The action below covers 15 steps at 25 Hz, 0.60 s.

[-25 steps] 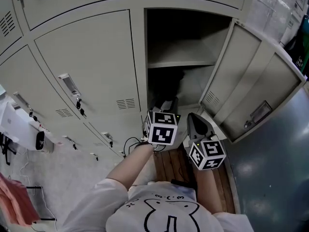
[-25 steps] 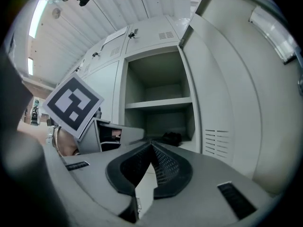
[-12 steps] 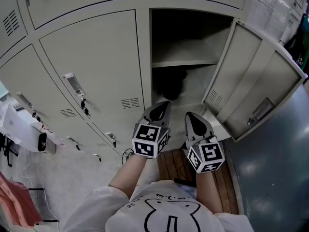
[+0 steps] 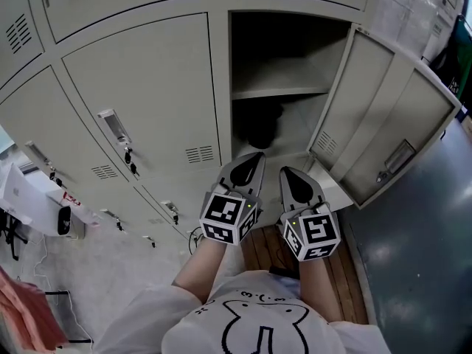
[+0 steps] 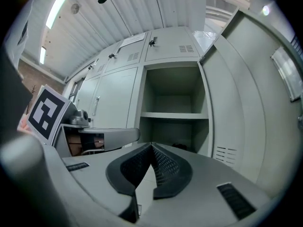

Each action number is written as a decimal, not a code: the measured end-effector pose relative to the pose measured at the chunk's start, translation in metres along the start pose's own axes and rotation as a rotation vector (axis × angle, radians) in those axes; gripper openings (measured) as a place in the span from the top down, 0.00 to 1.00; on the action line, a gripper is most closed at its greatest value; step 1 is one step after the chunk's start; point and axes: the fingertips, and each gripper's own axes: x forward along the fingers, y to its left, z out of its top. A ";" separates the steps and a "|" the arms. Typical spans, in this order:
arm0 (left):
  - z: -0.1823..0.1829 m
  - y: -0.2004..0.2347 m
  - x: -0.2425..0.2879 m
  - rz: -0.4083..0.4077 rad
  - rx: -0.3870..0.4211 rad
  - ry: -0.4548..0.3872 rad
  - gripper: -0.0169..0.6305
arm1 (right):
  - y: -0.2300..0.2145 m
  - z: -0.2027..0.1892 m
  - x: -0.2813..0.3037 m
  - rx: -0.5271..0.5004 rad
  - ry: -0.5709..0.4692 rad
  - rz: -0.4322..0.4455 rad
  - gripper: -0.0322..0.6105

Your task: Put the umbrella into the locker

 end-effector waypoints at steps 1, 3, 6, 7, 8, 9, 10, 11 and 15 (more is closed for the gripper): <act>0.002 -0.002 -0.001 -0.007 0.000 -0.007 0.95 | 0.000 0.001 -0.001 -0.006 0.001 -0.002 0.91; 0.005 -0.007 -0.002 -0.022 0.001 -0.018 0.95 | -0.001 0.003 -0.003 -0.012 -0.001 -0.006 0.91; 0.008 -0.014 -0.004 -0.042 0.001 -0.030 0.95 | -0.001 0.007 -0.005 -0.022 -0.008 -0.016 0.91; 0.009 -0.015 -0.004 -0.049 0.000 -0.035 0.95 | 0.000 0.009 -0.005 -0.025 -0.011 -0.019 0.91; 0.011 -0.017 -0.005 -0.055 0.001 -0.042 0.95 | 0.000 0.010 -0.006 -0.028 -0.013 -0.021 0.91; 0.012 -0.017 -0.005 -0.060 0.001 -0.047 0.95 | 0.000 0.011 -0.006 -0.032 -0.015 -0.023 0.91; 0.014 -0.018 -0.006 -0.062 0.001 -0.051 0.95 | 0.000 0.012 -0.007 -0.035 -0.017 -0.025 0.91; 0.015 -0.018 -0.006 -0.063 0.001 -0.054 0.95 | 0.000 0.013 -0.007 -0.037 -0.018 -0.026 0.91; 0.019 -0.018 -0.006 -0.071 0.001 -0.059 0.95 | 0.000 0.016 -0.008 -0.040 -0.024 -0.032 0.91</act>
